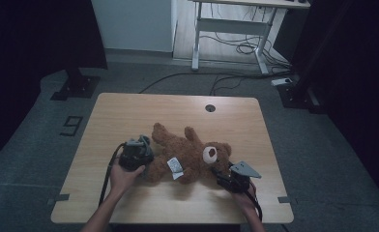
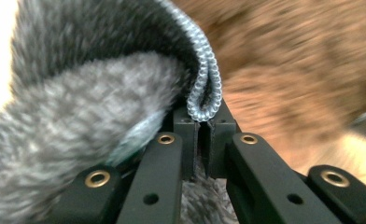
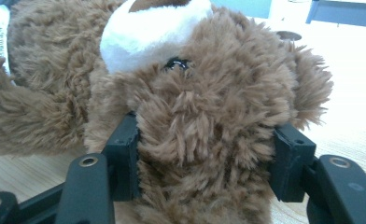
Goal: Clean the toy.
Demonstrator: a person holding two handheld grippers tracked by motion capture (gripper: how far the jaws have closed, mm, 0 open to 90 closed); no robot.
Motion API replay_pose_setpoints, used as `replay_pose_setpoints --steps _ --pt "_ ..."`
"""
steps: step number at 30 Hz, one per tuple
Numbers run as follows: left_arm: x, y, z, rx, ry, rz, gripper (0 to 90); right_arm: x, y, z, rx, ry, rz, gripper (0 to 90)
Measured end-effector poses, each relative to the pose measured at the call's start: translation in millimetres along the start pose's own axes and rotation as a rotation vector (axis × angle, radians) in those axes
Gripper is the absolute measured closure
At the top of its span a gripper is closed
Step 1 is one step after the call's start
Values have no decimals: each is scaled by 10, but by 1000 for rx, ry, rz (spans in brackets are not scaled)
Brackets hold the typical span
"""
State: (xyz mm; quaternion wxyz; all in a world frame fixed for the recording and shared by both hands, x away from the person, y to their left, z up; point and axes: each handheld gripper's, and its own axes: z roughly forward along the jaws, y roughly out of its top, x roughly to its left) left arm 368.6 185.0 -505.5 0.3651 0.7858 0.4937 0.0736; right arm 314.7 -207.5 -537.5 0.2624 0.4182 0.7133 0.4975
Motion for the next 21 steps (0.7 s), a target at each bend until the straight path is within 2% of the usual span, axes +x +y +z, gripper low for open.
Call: replay_pose_setpoints --steps 4,11,13,16,19,21 --pt "125 -146 -25 11 14 -12 847 -6 -5 7 -3 -6 10 393" --pt "145 -191 -63 5 18 3 838 -8 -16 2 -9 -6 9 380" --pt "127 -201 -88 -4 9 8 837 -9 -19 1 -10 -5 9 377" --pt "7 -202 -174 -35 3 43 838 -13 -23 3 -14 -3 12 372" --pt "-78 -202 -222 -36 26 83 838 -23 -29 3 -17 0 13 366" --pt "-53 -232 -227 -30 37 77 838 -25 -30 2 -18 2 14 364"
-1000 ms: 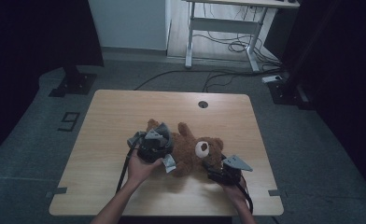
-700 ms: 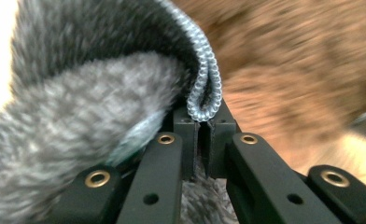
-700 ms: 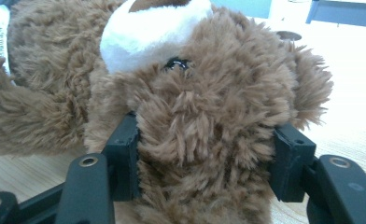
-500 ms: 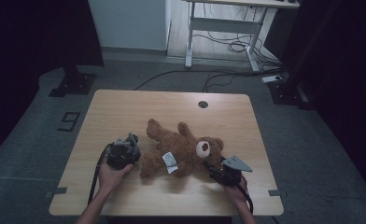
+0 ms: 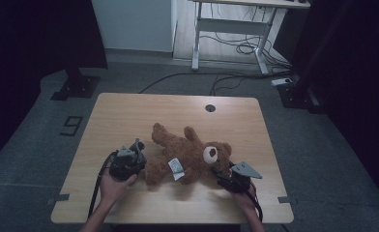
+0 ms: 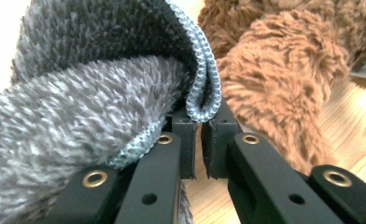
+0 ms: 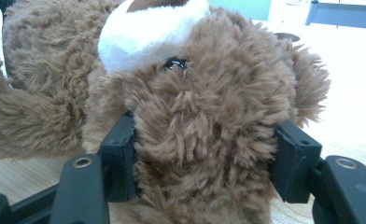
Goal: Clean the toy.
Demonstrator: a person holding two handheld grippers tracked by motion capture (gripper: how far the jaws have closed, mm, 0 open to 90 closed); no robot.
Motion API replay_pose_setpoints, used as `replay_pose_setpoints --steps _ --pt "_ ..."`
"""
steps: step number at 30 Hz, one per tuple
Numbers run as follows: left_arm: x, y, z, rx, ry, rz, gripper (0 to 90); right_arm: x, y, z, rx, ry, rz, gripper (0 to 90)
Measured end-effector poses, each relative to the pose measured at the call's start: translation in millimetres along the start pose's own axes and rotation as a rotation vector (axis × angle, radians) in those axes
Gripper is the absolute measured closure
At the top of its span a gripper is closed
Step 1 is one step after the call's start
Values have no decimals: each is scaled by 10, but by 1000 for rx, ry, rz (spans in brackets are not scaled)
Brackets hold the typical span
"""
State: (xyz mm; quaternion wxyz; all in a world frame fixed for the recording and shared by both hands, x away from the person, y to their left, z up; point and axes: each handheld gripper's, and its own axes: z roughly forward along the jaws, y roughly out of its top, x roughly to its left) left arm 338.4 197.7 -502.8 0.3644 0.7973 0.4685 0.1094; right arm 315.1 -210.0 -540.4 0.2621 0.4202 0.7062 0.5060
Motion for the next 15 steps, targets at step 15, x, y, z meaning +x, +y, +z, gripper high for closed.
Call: replay_pose_setpoints --steps 15 --pt "371 -473 -220 60 93 -39 579 -3 -6 12 -8 -5 8 358"
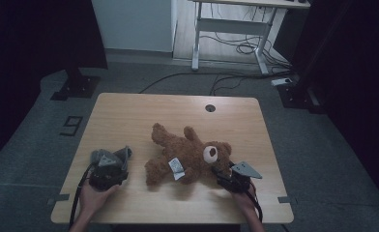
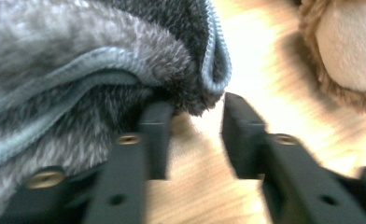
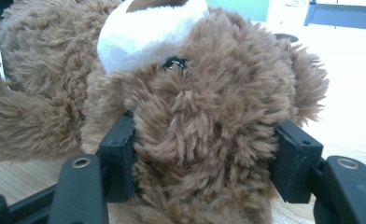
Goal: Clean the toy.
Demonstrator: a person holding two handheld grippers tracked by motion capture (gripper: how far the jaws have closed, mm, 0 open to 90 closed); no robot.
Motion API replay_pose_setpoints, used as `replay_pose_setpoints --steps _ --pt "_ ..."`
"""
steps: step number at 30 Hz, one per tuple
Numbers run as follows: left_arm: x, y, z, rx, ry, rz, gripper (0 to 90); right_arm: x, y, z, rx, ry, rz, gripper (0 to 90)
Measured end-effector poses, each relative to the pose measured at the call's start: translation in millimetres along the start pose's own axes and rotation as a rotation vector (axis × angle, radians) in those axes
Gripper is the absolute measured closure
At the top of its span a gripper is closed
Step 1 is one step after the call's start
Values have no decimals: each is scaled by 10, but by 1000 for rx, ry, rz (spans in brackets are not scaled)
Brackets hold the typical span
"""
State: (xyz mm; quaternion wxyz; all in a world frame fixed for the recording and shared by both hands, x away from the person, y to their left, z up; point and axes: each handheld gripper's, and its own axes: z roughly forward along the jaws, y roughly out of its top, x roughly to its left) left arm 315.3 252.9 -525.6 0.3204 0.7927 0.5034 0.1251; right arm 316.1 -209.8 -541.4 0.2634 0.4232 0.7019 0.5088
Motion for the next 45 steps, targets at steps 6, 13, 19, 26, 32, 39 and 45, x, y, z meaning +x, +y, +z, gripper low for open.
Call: replay_pose_setpoints --steps 6,13,19,26,32,39,45 --pt "-67 71 -158 -92 -2 32 275 -18 6 14 -6 3 11 353" --pt "-156 203 -448 -229 -46 29 265 -83 41 87 -22 -8 28 310" --pt "-447 287 -477 -249 -107 101 265 -65 78 13 -32 5 60 228" --pt "-699 215 -228 -201 -166 119 277 -64 86 -158 -46 9 58 221" --pt "-762 119 -154 -203 -214 123 277 -82 34 -342 -57 16 56 219" --pt "-745 -65 -78 -170 -221 102 284 -90 -142 -555 -3 17 50 217" --pt "-700 -206 -4 -127 -179 95 284 -119 -302 -693 50 12 76 216"
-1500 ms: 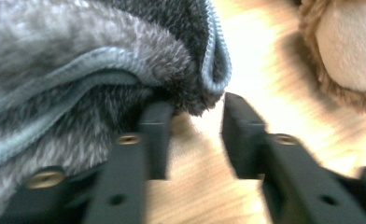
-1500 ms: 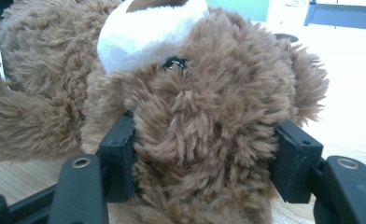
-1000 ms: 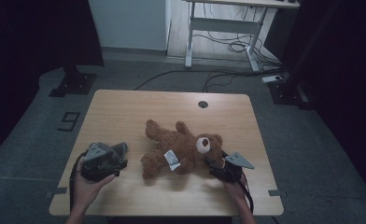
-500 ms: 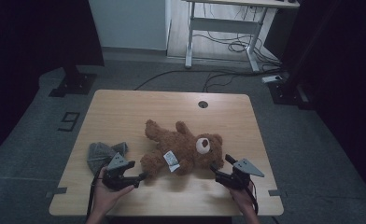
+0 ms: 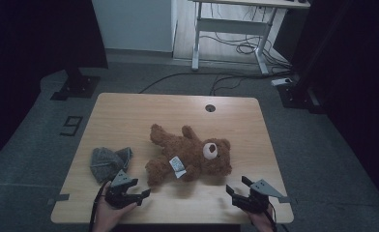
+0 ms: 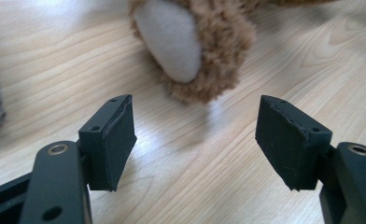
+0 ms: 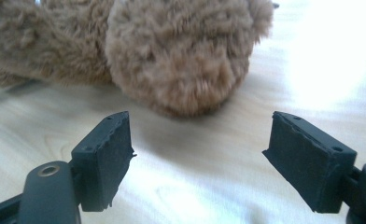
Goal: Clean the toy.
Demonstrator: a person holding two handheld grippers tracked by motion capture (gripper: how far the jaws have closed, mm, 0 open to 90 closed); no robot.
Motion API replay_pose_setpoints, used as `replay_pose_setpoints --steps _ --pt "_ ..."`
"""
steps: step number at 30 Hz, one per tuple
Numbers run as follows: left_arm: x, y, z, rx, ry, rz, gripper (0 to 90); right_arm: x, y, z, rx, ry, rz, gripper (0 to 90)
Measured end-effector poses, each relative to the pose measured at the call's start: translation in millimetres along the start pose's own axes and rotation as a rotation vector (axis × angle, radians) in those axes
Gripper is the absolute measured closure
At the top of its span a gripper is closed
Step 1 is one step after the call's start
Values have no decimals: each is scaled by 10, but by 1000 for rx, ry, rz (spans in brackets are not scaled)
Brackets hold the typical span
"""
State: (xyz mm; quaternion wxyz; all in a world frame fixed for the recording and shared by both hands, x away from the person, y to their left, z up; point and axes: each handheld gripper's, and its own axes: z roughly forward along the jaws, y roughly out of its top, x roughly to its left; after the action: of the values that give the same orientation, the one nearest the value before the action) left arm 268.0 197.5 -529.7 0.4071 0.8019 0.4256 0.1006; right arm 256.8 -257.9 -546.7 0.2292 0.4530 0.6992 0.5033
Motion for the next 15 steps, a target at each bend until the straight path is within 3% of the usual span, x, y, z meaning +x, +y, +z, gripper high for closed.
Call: replay_pose_setpoints --steps 15 --pt "-4 -6 -2 -6 -6 5 299 71 -33 17 35 10 -37 214"
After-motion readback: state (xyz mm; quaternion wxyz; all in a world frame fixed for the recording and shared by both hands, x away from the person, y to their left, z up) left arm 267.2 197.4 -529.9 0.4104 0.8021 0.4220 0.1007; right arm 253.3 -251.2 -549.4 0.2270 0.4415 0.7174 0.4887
